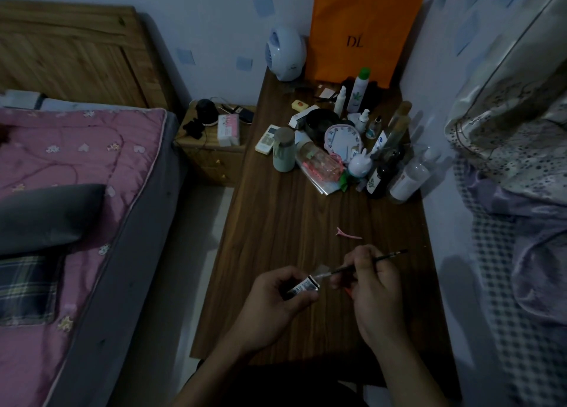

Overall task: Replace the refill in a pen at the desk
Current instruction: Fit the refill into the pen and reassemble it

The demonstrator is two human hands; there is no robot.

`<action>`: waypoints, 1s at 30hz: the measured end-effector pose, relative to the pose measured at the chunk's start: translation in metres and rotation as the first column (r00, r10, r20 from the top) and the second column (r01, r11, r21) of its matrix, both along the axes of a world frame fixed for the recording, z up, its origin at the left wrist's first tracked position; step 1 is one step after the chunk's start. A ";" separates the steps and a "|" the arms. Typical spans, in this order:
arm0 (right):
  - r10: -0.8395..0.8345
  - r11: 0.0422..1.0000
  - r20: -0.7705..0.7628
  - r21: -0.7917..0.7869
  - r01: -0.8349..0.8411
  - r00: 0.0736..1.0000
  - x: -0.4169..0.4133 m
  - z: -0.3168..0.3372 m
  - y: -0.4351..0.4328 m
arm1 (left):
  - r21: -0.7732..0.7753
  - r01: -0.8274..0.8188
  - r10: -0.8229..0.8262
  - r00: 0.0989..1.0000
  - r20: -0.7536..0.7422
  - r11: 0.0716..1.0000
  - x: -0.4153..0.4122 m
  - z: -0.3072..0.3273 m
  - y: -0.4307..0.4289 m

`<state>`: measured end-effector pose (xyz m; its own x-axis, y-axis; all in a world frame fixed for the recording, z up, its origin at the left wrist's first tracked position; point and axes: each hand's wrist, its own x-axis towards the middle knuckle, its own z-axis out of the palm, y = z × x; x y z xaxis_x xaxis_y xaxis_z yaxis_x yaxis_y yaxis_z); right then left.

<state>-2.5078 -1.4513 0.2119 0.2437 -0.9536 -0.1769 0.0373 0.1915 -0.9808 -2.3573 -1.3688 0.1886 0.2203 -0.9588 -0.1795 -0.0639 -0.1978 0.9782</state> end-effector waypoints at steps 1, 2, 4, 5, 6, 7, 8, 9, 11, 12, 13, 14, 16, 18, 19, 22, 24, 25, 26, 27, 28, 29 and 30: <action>0.002 1.000 0.006 0.017 -0.002 1.000 0.000 0.001 0.000 | 0.007 0.005 -0.005 1.000 0.007 1.000 0.000 -0.001 0.000; 0.006 0.999 0.015 0.034 -0.006 1.000 0.000 0.001 0.000 | 0.013 0.009 -0.009 1.000 0.017 1.000 0.000 -0.001 0.000; 0.014 0.998 0.033 0.063 -0.016 0.999 -0.001 0.001 -0.001 | 0.022 0.015 -0.016 0.999 0.045 1.000 0.001 -0.002 0.000; 0.013 0.997 0.038 0.071 -0.016 0.999 -0.001 0.002 -0.002 | 0.024 0.021 -0.022 0.998 0.059 1.000 0.001 -0.002 0.000; 0.012 0.997 0.043 0.075 -0.015 0.999 -0.001 0.002 -0.002 | 0.026 0.026 -0.028 0.997 0.072 0.999 0.001 -0.003 0.000; 0.012 0.997 0.044 0.078 -0.015 0.999 -0.001 0.002 -0.002 | 0.030 0.030 -0.032 0.996 0.082 0.999 0.002 -0.003 0.000; 0.013 0.997 0.039 0.075 -0.016 0.999 -0.001 0.003 -0.002 | 0.034 0.032 -0.035 0.995 0.092 0.999 0.002 -0.003 0.000; 0.016 0.998 0.032 0.065 -0.018 0.999 0.000 0.004 -0.001 | 0.036 0.031 -0.035 0.994 0.101 0.999 0.002 -0.004 0.000; 0.023 0.999 0.024 0.035 -0.024 0.999 0.001 0.003 -0.001 | 0.039 0.035 -0.039 0.992 0.116 0.999 0.002 -0.004 0.000; 0.031 0.999 0.022 0.023 -0.032 0.999 0.001 0.002 -0.001 | 0.040 0.040 -0.044 0.992 0.118 0.998 0.002 -0.004 -0.001; 0.045 0.999 0.017 0.015 -0.046 0.999 0.001 0.001 -0.001 | 0.039 0.044 -0.049 0.992 0.116 0.998 0.001 -0.004 -0.001; 0.065 0.998 0.008 0.010 -0.065 0.998 0.001 0.000 -0.001 | 0.035 0.049 -0.053 0.992 0.115 0.998 0.001 -0.003 -0.002; 0.116 0.993 -0.018 0.014 -0.116 0.993 0.002 -0.002 -0.001 | 0.032 0.059 -0.062 0.991 0.117 0.998 0.000 -0.002 -0.003; 0.154 0.988 -0.062 0.024 -0.153 0.986 0.003 -0.004 -0.002 | 0.043 0.059 -0.064 0.990 0.124 0.997 -0.001 -0.002 -0.004; 0.170 0.985 -0.096 0.026 -0.168 0.981 0.003 -0.005 -0.002 | 0.048 0.055 -0.061 0.989 0.133 0.997 -0.001 -0.002 -0.004; 0.222 0.975 -0.175 0.033 -0.220 0.959 0.004 -0.010 -0.003 | 0.062 0.037 -0.046 0.987 0.153 0.997 0.000 -0.003 -0.004; 0.241 0.970 -0.167 0.057 -0.234 0.956 0.005 -0.012 -0.003 | 0.072 0.033 -0.044 0.987 0.156 0.997 0.000 -0.004 -0.004; 0.238 0.971 -0.158 0.070 -0.230 0.958 0.004 -0.013 -0.003 | 0.077 0.031 -0.043 0.988 0.148 0.997 0.000 -0.004 -0.005; 0.226 0.973 -0.143 0.078 -0.216 0.964 0.004 -0.013 -0.003 | 0.084 0.029 -0.040 0.990 0.132 0.996 0.000 -0.004 -0.005; 0.202 0.978 -0.124 0.083 -0.192 0.972 0.003 -0.013 -0.002 | 0.089 0.024 -0.034 0.993 0.116 0.996 0.000 -0.004 -0.005; 0.169 0.983 -0.106 0.084 -0.161 0.980 0.002 -0.012 -0.002 | 0.093 0.018 -0.028 0.994 0.105 0.995 0.000 -0.004 -0.005; 0.132 0.989 -0.090 0.074 -0.125 0.987 0.001 -0.012 -0.003 | 0.097 0.015 -0.025 0.995 0.100 0.995 0.000 -0.004 -0.005; 0.099 0.994 -0.078 0.053 -0.095 0.992 -0.001 -0.011 -0.003 | 0.099 0.014 -0.024 0.995 0.098 0.995 0.000 -0.004 -0.005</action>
